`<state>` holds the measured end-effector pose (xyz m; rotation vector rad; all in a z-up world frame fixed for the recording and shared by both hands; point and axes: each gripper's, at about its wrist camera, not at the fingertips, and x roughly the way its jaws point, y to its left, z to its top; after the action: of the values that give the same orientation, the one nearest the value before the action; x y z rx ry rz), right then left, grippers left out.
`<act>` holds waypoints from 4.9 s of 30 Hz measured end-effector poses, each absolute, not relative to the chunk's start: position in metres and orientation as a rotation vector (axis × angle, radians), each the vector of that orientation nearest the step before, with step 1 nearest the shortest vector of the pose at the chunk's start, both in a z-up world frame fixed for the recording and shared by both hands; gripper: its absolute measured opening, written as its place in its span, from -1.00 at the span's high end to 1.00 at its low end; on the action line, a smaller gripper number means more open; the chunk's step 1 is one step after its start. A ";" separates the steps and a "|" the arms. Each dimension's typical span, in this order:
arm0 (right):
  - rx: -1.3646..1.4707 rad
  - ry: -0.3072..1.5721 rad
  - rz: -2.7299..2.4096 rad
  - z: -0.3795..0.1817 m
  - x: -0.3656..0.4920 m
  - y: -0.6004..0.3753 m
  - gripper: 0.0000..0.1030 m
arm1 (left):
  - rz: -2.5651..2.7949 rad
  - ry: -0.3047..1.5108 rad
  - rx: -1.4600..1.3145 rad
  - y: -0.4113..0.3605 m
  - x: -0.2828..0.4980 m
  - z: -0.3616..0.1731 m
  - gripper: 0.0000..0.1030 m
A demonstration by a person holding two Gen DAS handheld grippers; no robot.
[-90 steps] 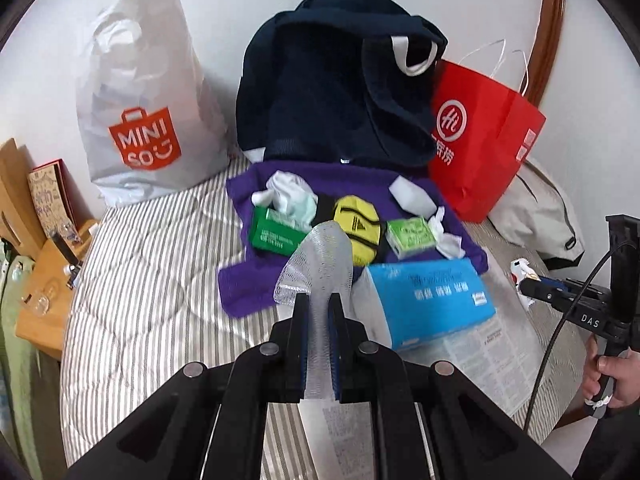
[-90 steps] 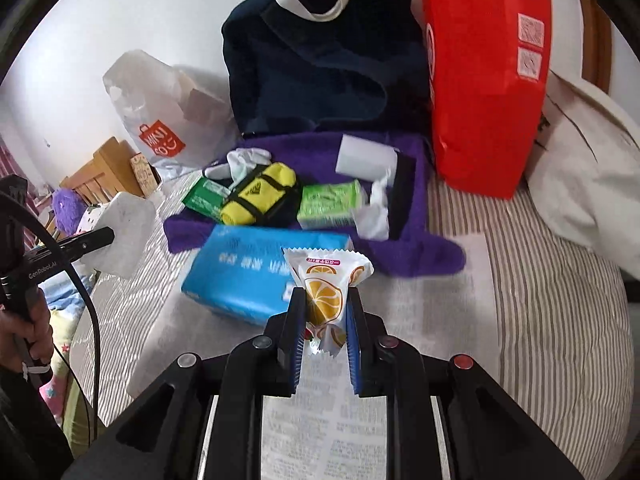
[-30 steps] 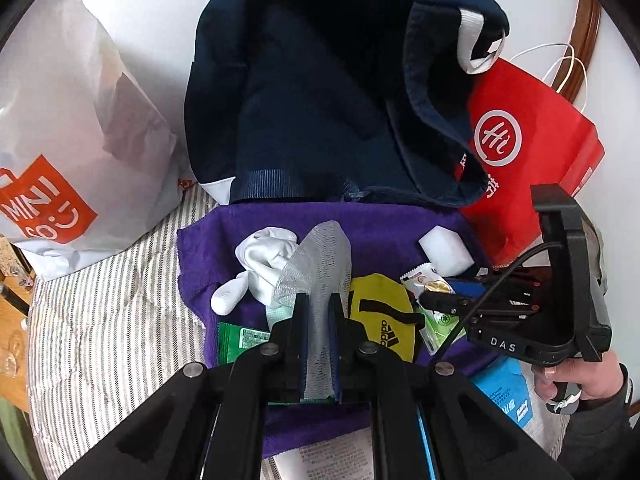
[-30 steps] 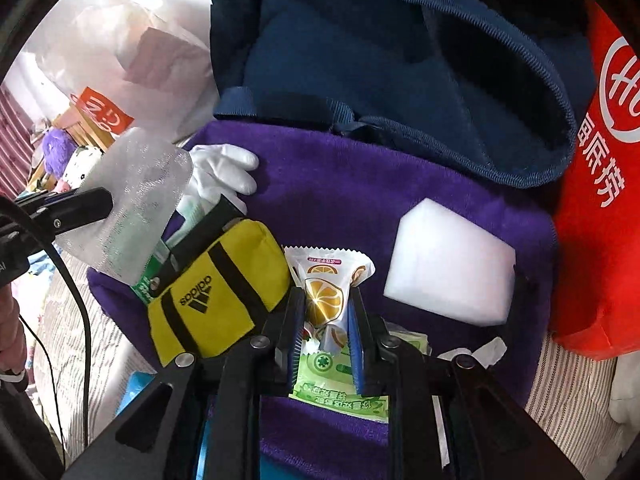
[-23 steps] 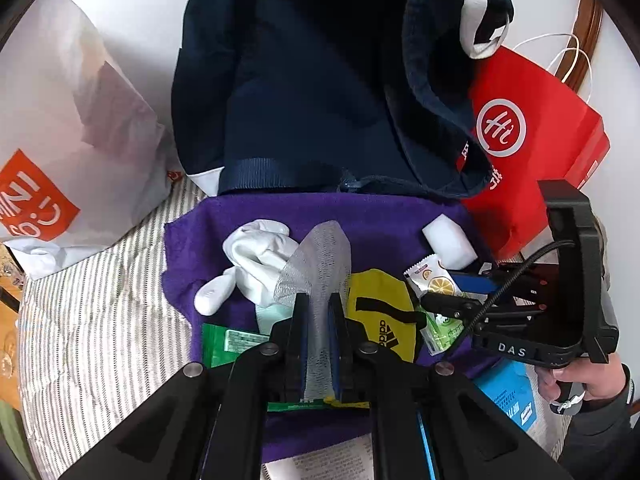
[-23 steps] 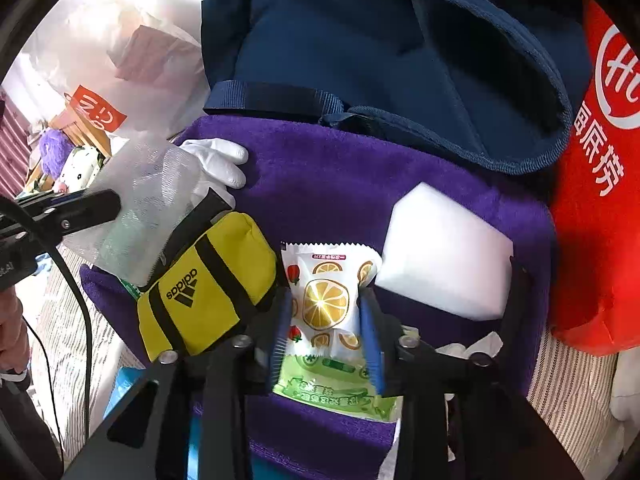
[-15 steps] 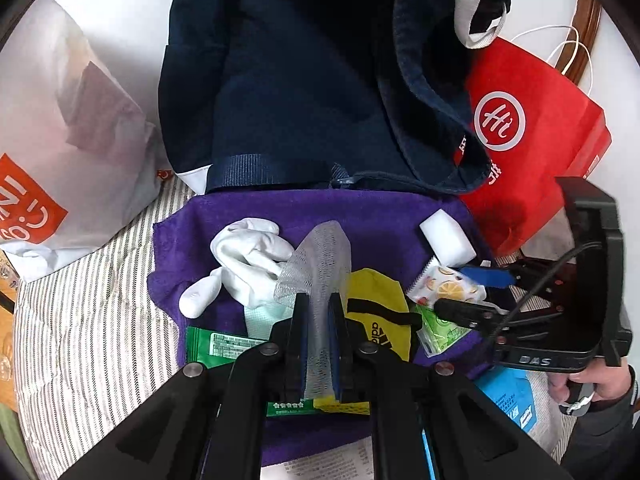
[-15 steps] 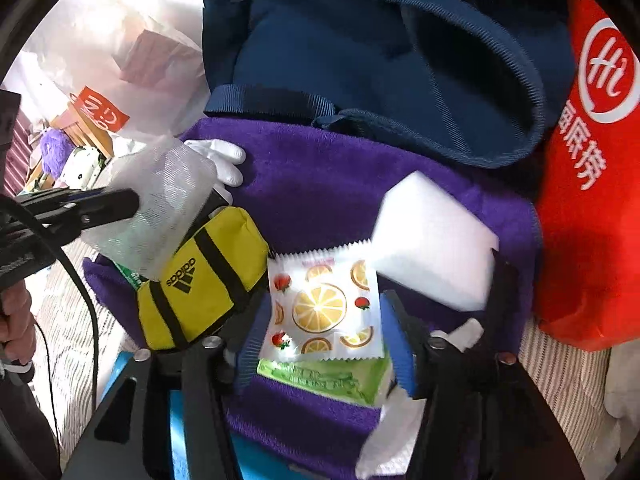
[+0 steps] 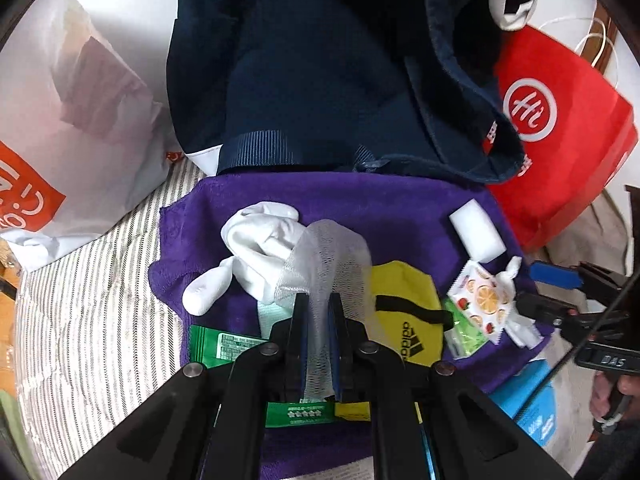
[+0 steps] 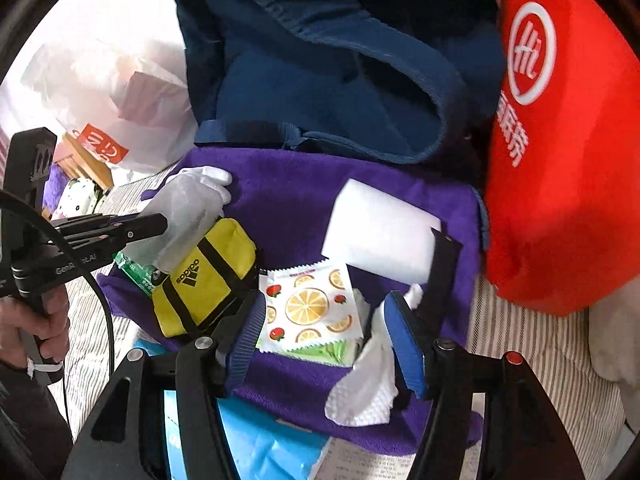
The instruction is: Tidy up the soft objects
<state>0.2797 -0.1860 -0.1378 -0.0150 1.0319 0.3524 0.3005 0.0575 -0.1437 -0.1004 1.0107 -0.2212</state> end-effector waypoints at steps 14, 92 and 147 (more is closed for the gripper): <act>0.064 1.036 0.283 -0.134 0.249 -0.209 -0.19 | -0.124 1.003 -0.005 0.044 0.295 -0.142 -0.55; 0.117 0.953 0.091 -0.061 0.013 -0.245 -0.97 | 0.031 0.902 0.005 -0.008 0.033 -0.026 -1.00; 0.099 0.956 0.098 -0.061 0.017 -0.244 -0.97 | 0.027 0.925 0.009 -0.012 0.039 -0.032 -1.00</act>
<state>0.0173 -0.2437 -0.0607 0.0994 0.9560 0.0984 0.0389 -0.0118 -0.0325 0.0085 0.9254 0.0267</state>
